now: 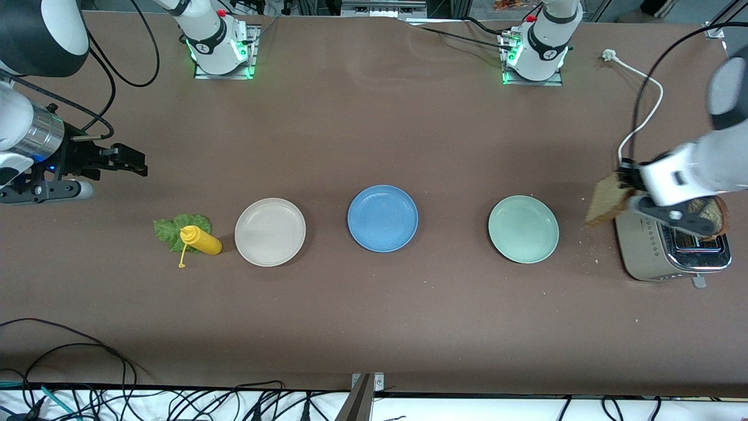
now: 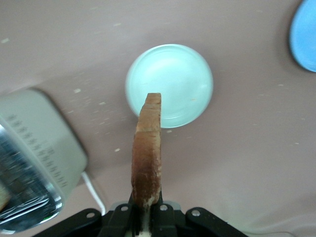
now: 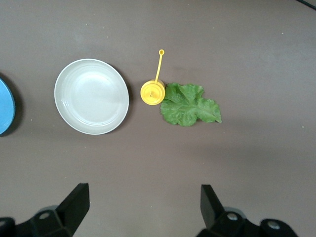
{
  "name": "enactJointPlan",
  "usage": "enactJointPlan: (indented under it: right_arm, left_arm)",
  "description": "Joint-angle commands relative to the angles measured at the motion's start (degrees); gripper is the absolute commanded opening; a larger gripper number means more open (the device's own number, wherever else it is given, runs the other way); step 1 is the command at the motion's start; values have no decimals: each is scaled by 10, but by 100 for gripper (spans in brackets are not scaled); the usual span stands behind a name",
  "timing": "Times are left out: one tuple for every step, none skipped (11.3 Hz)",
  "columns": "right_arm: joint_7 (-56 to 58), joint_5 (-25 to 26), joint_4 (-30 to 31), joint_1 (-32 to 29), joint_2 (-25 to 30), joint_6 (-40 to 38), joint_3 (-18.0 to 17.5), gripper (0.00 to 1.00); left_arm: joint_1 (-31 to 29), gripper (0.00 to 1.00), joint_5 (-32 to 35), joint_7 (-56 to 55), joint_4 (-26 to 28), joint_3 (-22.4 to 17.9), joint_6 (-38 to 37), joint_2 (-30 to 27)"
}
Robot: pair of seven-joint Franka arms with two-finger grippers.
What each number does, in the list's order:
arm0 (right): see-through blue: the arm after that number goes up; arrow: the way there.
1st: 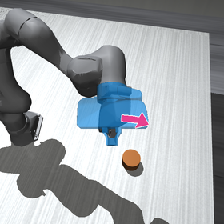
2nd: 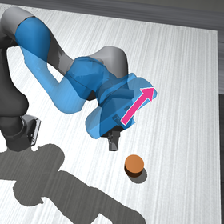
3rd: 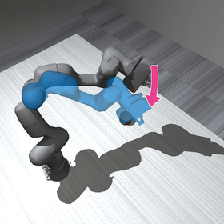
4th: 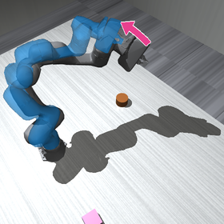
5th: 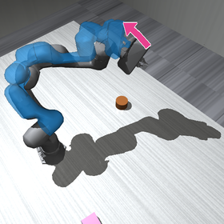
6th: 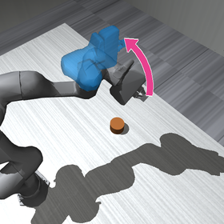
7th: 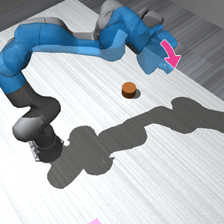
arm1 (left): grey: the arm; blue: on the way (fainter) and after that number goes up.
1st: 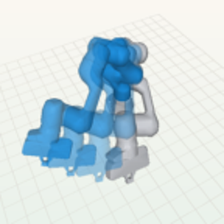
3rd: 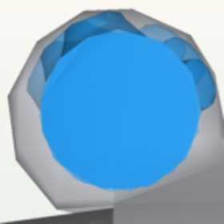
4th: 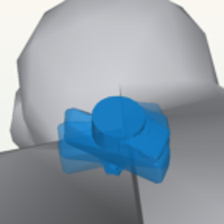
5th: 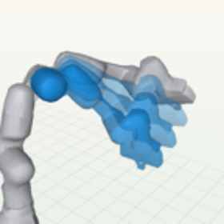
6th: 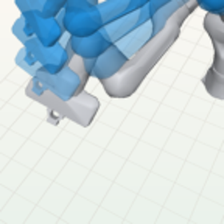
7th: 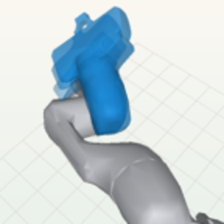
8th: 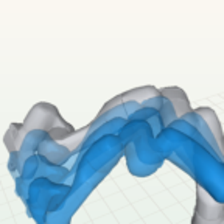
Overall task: Make sandwich in blue plate with both arms
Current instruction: 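Carry the bread slice with the left gripper over the blue plate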
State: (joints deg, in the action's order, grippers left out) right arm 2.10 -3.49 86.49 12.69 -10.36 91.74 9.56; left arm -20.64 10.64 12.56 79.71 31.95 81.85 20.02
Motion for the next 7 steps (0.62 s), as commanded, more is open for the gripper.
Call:
enactJointPlan:
  right_arm:
    - [-5,-6,-17,-2,-7,-6,-1,100]
    - [-5,-6,-16,-3,-7,-6,-1,100]
    - [-5,-6,-17,-4,-7,-6,0,100]
    - [-5,-6,-16,-7,-7,-6,0,100]
    - [-5,-7,-16,-7,-7,-6,0,100]
    - [-5,-7,-16,-8,-7,-6,0,100]
    - [-5,-7,-16,-8,-7,-6,0,100]
  left_arm:
    - [107,0,-81,-140,-9,2,-9,45]
    - [134,0,-125,-189,-10,2,-4,69]
    - [158,0,-152,-215,-14,1,29,95]
    - [172,0,-189,-224,-12,1,83,121]
    - [180,0,-227,-228,-12,1,125,155]
    - [181,0,-261,-226,-12,1,162,175]
    - [182,0,-292,-221,-11,1,202,198]
